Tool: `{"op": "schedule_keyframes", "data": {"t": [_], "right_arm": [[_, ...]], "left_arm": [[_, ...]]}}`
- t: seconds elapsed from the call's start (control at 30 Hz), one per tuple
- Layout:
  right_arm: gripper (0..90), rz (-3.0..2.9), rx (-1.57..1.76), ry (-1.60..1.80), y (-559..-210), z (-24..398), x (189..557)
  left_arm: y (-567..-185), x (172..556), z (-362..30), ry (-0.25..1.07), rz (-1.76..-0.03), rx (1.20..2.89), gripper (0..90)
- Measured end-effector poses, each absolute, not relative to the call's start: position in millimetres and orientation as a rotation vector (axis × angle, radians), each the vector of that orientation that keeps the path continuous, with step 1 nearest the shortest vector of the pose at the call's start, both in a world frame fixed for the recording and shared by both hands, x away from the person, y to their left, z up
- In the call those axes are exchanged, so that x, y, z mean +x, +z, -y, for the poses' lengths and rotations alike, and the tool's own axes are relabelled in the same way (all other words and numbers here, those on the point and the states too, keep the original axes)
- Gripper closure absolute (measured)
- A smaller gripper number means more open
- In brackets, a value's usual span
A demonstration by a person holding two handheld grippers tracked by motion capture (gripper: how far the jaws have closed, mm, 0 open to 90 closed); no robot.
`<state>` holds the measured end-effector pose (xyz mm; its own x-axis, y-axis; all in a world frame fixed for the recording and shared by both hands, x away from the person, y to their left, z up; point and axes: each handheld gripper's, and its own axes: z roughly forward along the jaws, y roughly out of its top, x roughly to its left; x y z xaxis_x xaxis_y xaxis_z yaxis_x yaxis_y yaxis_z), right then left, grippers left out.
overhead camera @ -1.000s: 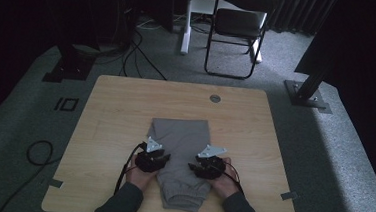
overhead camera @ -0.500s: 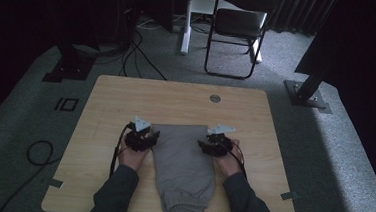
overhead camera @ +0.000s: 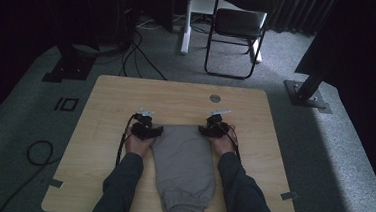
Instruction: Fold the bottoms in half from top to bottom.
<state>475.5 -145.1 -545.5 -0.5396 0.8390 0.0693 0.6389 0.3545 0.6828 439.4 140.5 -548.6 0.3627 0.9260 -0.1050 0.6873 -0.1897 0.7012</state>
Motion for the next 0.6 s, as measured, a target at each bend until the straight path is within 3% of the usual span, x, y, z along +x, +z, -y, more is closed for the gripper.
{"op": "schedule_keyframes", "data": {"t": [0.13, 0.23, 0.3, 0.57, 0.6], "right_arm": [[63.5, -2.341, 1.304, 0.988, -545, 145, 477], [76.7, -2.376, 1.314, 1.009, -544, 144, 478], [80.8, -2.399, 1.34, 1.019, -543, 143, 480], [82.1, -2.332, 1.328, 1.078, -524, 151, 483], [82.0, -2.296, 1.295, 1.138, -509, 156, 480]], "left_arm": [[-548, 437, -135, 0.474, -1.371, 1.984, 52.4], [-547, 439, -133, 0.413, -1.357, 1.989, 69.7], [-544, 441, -130, 0.41, -1.354, 2.007, 78.5], [-515, 446, -130, 0.474, -1.313, 1.97, 81.6], [-501, 442, -132, 0.494, -1.282, 1.936, 81.6]]}}
